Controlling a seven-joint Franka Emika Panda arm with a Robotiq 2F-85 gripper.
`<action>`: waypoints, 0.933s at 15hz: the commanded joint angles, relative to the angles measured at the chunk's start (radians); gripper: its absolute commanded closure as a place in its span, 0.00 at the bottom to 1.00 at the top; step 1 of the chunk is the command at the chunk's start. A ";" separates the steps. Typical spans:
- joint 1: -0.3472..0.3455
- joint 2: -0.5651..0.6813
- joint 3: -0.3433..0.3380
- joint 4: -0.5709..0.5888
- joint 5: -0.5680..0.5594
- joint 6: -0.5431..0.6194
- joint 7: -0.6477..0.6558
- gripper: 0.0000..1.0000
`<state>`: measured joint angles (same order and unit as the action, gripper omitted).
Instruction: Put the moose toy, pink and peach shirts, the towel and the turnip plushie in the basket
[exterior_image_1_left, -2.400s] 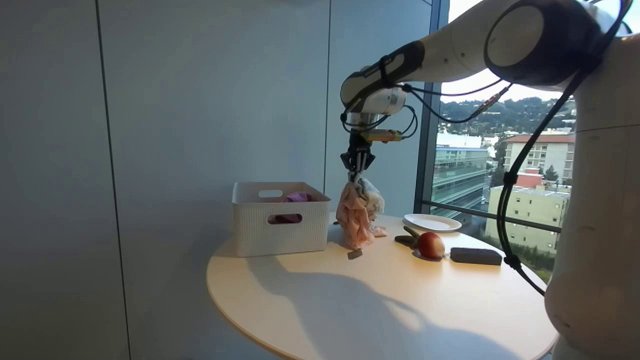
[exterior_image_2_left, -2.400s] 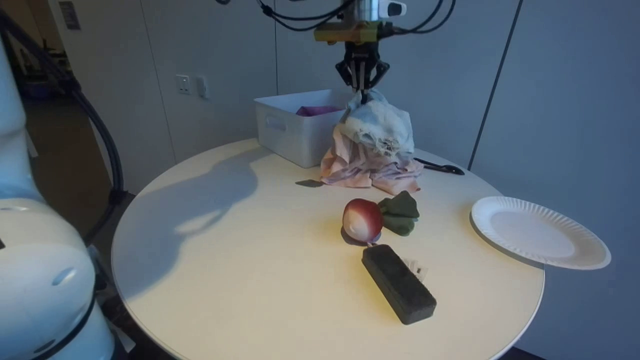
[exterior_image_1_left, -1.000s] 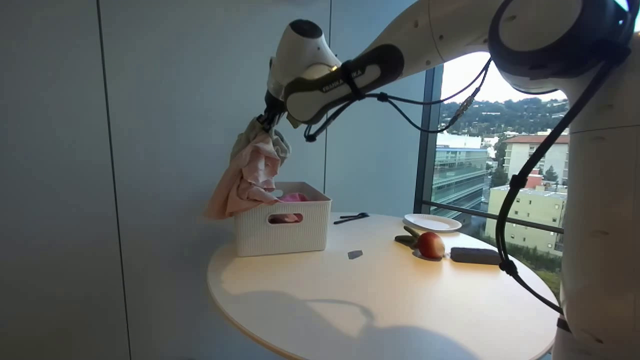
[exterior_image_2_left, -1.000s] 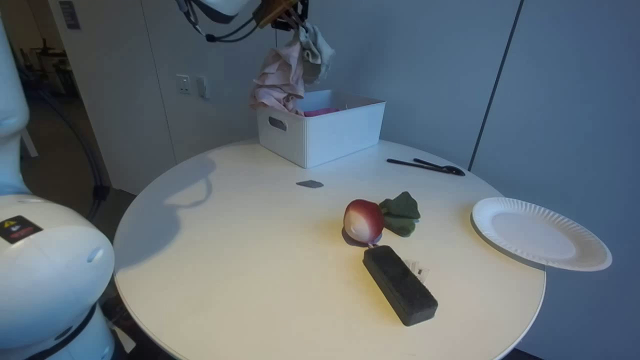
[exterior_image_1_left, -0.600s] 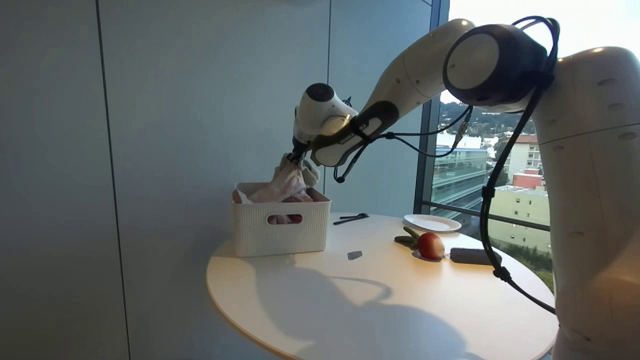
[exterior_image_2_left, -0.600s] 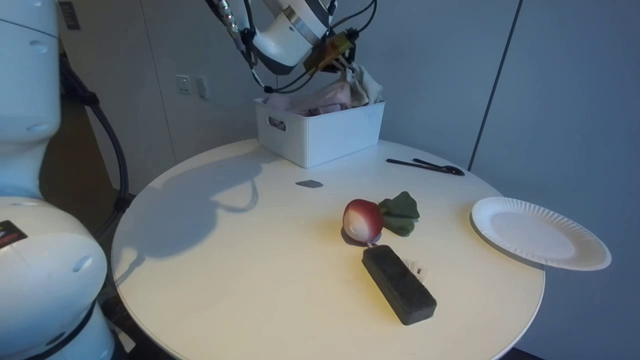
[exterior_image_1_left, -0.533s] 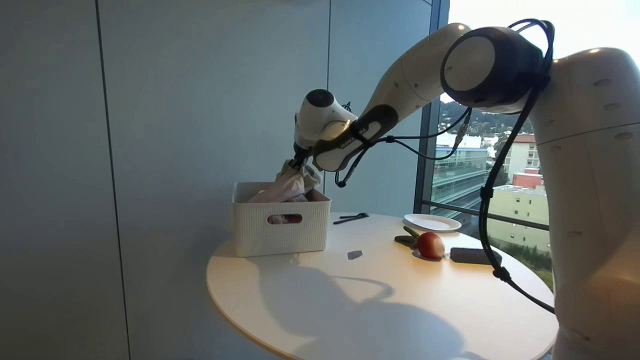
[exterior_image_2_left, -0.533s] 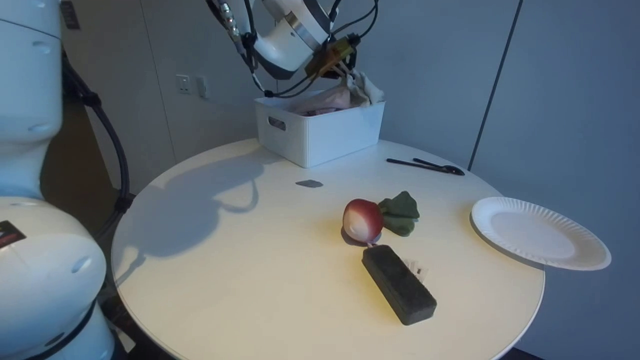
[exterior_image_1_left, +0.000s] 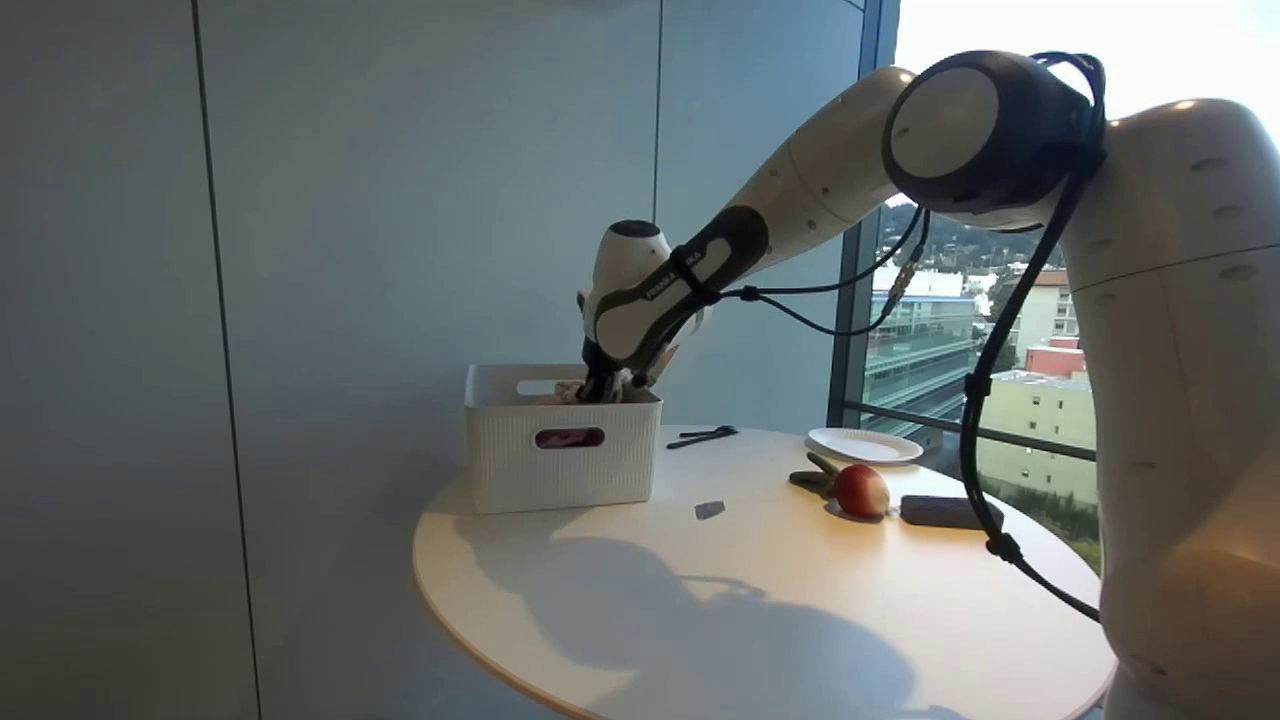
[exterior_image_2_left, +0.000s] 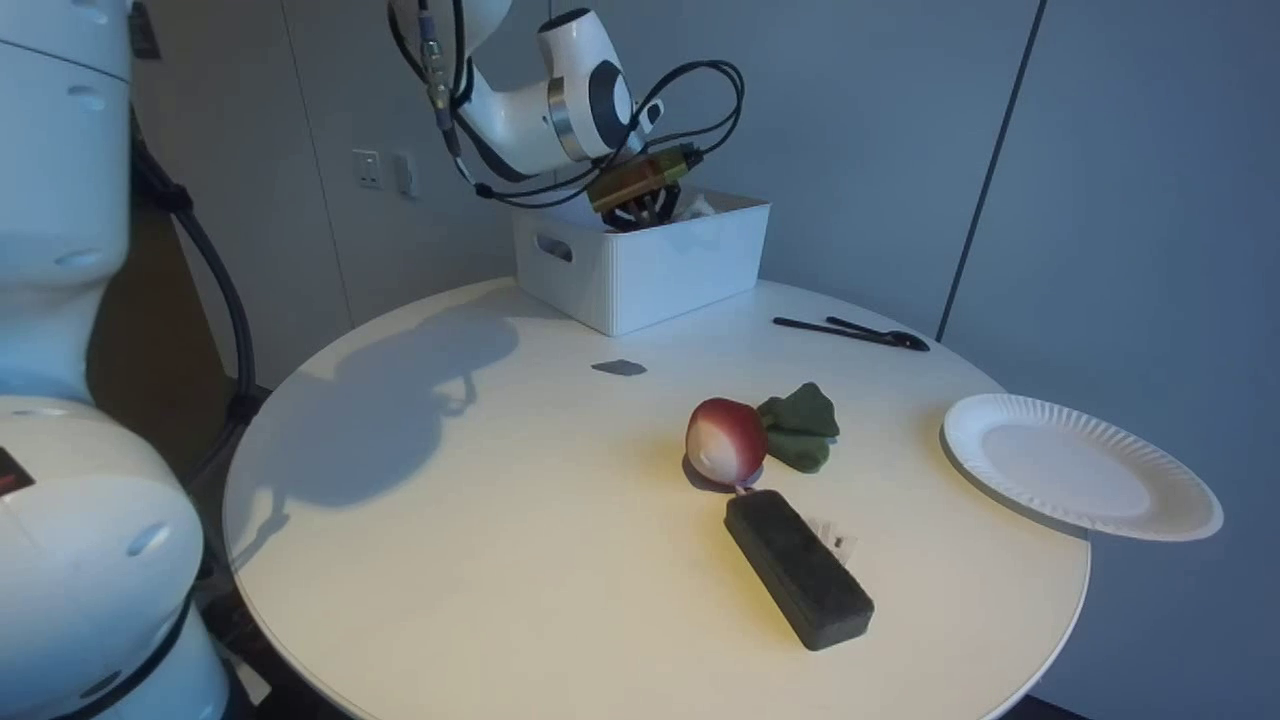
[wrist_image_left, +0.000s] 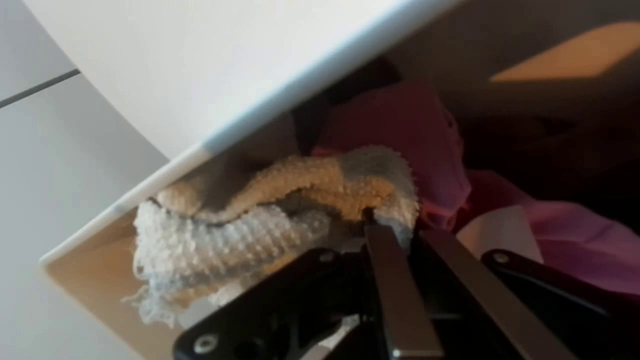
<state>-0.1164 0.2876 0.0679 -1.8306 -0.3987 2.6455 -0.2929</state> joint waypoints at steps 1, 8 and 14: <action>0.011 -0.052 -0.009 -0.020 0.103 -0.029 -0.115 0.59; 0.043 -0.278 -0.045 -0.134 0.075 0.251 -0.060 0.08; -0.030 -0.591 -0.077 -0.315 0.068 0.185 0.201 0.00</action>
<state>-0.1103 -0.1283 0.0125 -2.0061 -0.3389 2.8560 -0.1854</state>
